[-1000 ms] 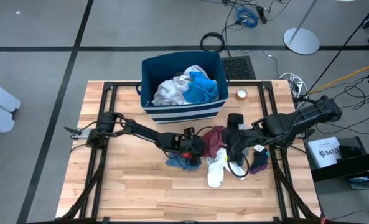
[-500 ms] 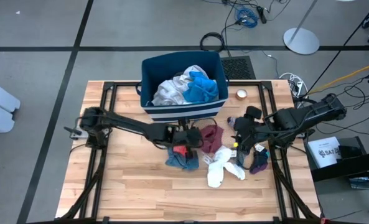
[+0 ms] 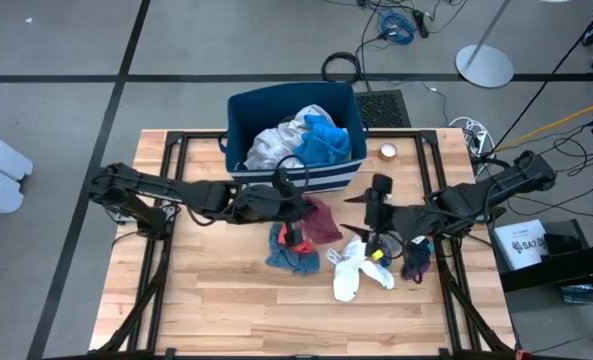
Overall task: Sort clothes
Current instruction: Put the red underwear into the blue laundry organizer
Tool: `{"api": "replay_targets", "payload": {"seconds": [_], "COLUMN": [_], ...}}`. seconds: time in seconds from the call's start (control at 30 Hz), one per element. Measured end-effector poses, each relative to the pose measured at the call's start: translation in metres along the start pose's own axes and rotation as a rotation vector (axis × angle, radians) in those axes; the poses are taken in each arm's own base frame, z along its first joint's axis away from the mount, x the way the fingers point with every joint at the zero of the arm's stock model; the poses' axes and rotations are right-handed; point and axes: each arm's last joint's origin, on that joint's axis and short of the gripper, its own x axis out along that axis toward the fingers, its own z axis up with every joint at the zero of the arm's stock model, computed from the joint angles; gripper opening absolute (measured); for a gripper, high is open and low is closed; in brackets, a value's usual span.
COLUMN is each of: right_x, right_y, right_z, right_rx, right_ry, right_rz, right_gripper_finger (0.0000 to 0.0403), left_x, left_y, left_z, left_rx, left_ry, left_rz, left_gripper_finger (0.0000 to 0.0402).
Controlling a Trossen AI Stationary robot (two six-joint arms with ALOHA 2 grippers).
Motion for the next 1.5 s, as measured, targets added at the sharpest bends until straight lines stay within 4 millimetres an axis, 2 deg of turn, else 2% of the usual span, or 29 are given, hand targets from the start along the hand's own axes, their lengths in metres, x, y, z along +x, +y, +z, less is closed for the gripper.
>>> {"api": "replay_targets", "payload": {"seconds": [0.13, 0.23, 0.6, 0.77, 1.0, 1.13, 1.2, 1.33, 1.5], "right_x": [0.001, 0.003, 0.041, 0.045, 0.045, 0.045, 0.045, 0.045, 0.044], "right_y": [0.001, 0.003, 0.024, 0.026, 0.026, 0.026, 0.026, 0.026, 0.025], "right_z": [0.008, 0.006, 0.002, 0.0, -0.002, -0.002, -0.002, -0.004, -0.006], "right_rx": [0.037, 0.045, -0.011, -0.023, -0.056, -0.056, -0.056, -0.042, -0.031], "right_ry": [-0.086, -0.093, -0.081, -0.066, -0.05, -0.05, -0.05, -0.031, -0.011], "right_rz": [0.003, 0.009, -0.008, -0.016, -0.016, -0.017, -0.015, -0.017, -0.03], "right_gripper_finger": [0.0258, 0.0258, 0.0249, 0.0182, 0.0018, 0.0006, 0.0002, 0.0001, 0.0001], "left_x": [0.001, 0.004, 0.005, 0.004, 0.004, 0.004, 0.003, -0.004, -0.016], "left_y": [-0.006, -0.01, -0.017, -0.019, -0.02, -0.019, -0.014, -0.003, 0.007], "left_z": [-0.002, -0.004, -0.003, -0.003, -0.005, -0.007, -0.01, -0.018, -0.04], "left_rx": [0.007, 0.01, -0.002, -0.02, -0.034, -0.02, -0.008, 0.044, 0.103], "left_ry": [0.006, 0.008, -0.019, -0.016, 0.008, 0.023, 0.05, 0.145, 0.34], "left_rz": [-0.023, -0.03, -0.075, -0.083, -0.084, -0.06, 0.007, 0.168, 0.364], "left_gripper_finger": [0.0003, 0.0002, 0.0002, 0.0012, 0.0104, 0.0155, 0.017, 0.0176, 0.0177]}}
